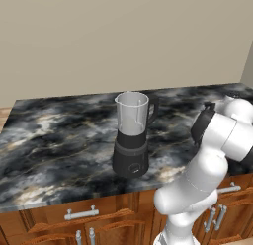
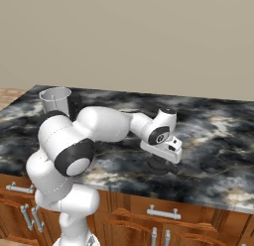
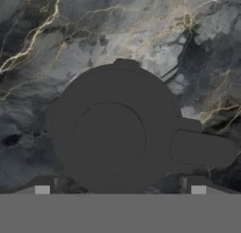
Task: Open the blender lid, put the pear in the blender, close the lid, and start the blender.
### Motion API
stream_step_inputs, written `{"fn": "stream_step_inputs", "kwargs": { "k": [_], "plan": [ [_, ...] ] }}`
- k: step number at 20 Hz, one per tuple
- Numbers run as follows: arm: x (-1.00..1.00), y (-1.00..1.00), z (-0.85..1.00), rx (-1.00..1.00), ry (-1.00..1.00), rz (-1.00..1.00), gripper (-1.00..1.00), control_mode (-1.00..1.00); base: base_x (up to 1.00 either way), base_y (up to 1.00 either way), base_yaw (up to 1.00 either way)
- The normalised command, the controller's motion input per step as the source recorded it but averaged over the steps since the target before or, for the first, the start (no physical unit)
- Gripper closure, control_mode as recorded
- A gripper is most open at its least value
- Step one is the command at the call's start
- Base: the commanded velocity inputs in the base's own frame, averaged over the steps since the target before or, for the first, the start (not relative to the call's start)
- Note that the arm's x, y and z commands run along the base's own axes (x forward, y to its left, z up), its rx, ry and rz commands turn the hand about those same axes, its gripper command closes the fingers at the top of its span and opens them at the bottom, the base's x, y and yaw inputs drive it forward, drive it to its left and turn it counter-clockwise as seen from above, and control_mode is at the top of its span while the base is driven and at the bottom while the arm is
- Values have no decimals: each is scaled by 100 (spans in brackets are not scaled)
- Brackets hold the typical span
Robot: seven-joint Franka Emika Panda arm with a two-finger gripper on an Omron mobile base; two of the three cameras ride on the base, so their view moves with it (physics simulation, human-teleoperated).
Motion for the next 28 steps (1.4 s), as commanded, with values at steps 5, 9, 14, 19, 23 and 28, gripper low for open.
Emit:
{"fn": "stream_step_inputs", "kwargs": {
  "k": [5,9,14,19,23,28],
  "plan": [
    [17,-2,-16,0,3,0,-100,-100,0,0,0],
    [23,8,-2,0,6,0,-100,-100,0,0,0],
    [12,9,-4,0,4,0,-100,-100,0,0,0],
    [-1,7,-22,0,0,0,-100,-100,0,0,0],
    [-4,19,-25,0,0,0,-100,-100,0,0,0],
    [-8,14,-8,0,0,0,-100,-100,0,0,0]
  ]
}}
